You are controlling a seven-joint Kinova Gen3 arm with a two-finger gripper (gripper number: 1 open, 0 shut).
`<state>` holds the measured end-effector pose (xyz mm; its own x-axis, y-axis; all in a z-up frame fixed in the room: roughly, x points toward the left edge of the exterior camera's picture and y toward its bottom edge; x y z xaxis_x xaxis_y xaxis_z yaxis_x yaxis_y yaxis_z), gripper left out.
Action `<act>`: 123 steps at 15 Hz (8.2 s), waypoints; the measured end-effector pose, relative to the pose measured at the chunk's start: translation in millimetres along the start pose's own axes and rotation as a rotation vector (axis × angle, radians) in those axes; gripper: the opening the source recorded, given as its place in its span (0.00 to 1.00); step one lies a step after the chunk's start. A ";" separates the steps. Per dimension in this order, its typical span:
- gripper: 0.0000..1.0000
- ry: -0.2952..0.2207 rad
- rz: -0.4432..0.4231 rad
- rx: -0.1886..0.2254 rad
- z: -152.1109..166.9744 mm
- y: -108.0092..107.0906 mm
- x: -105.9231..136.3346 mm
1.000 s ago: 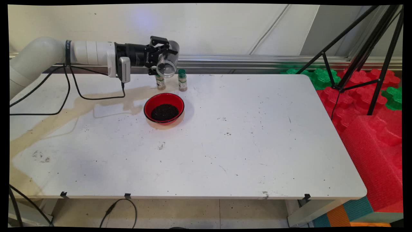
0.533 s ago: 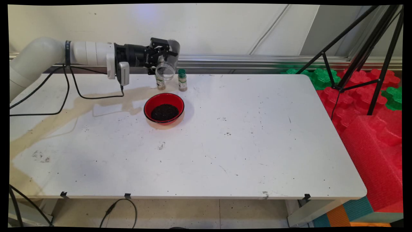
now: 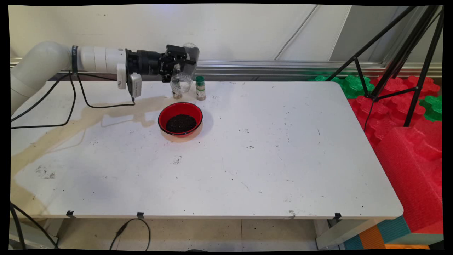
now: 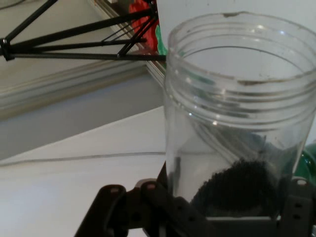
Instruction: Pour the black seasoning powder in the red bowl, then place the picked object on the table
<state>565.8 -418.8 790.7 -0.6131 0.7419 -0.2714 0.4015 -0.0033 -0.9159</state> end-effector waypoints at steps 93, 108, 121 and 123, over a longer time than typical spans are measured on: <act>0.00 -0.018 0.914 0.089 -26.3 -20.8 27.5; 0.00 -0.031 1.033 0.116 -35.7 -29.7 38.6; 0.00 0.008 1.002 0.101 -40.2 -23.2 49.3; 0.00 0.013 0.991 0.097 -40.6 -22.4 49.6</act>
<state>554.1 -354.8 809.8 -0.0238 0.3816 -0.9240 0.6705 -0.6795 -0.2979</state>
